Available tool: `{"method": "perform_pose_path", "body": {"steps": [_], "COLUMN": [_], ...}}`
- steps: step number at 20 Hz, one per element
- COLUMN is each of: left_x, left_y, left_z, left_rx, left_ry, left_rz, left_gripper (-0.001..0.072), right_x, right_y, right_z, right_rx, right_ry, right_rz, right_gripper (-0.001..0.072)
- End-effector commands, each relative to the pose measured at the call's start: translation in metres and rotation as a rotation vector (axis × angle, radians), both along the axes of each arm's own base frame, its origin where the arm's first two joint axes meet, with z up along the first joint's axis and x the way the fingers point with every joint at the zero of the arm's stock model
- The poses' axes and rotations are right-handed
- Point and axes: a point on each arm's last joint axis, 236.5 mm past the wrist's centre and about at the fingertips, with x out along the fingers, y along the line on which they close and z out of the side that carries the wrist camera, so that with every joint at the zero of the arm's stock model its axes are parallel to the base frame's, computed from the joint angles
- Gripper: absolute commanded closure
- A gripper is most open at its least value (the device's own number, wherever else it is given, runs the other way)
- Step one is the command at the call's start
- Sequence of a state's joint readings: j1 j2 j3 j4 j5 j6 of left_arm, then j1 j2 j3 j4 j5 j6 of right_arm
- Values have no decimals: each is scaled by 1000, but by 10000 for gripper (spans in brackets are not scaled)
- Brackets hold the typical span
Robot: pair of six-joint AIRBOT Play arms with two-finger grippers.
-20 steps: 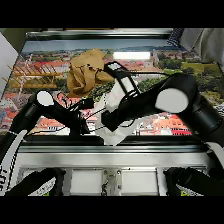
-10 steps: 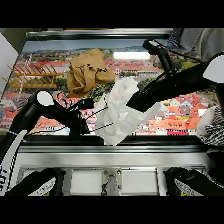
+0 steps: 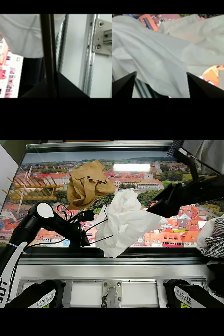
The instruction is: Fold the clothes and pants, and hang the long-sleeved shirts on hangers.
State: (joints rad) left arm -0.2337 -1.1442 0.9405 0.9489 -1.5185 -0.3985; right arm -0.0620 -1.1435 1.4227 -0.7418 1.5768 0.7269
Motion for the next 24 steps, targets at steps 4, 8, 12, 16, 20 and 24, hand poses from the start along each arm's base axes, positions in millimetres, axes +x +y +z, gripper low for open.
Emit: {"method": "perform_pose_path", "body": {"steps": [4, 8, 12, 16, 20, 24], "left_x": [0, 0, 1, 1, 1, 2], "left_y": [0, 0, 0, 0, 0, -1], "left_z": [0, 0, 0, 0, 0, 0], "left_rx": [0, 0, 0, 0, 0, -1], "left_ry": [-1, -2, -3, -4, -4, -8], "left_rz": [0, 0, 1, 2, 2, 5], "left_gripper": [691, 691, 691, 691, 691, 691], "right_x": [5, 5, 0, -1, -8, -11], "right_y": [-50, -44, -22, 1, 18, 22], "right_z": [-49, -78, -86, -93, -96, -96], "right_rx": [222, 302, 423, 478, 486, 486], "right_ry": [-102, -59, -15, 27, 49, 54], "right_rz": [179, 295, 394, 443, 490, 506], "right_gripper": [31, 31, 31, 31, 31, 30]}}
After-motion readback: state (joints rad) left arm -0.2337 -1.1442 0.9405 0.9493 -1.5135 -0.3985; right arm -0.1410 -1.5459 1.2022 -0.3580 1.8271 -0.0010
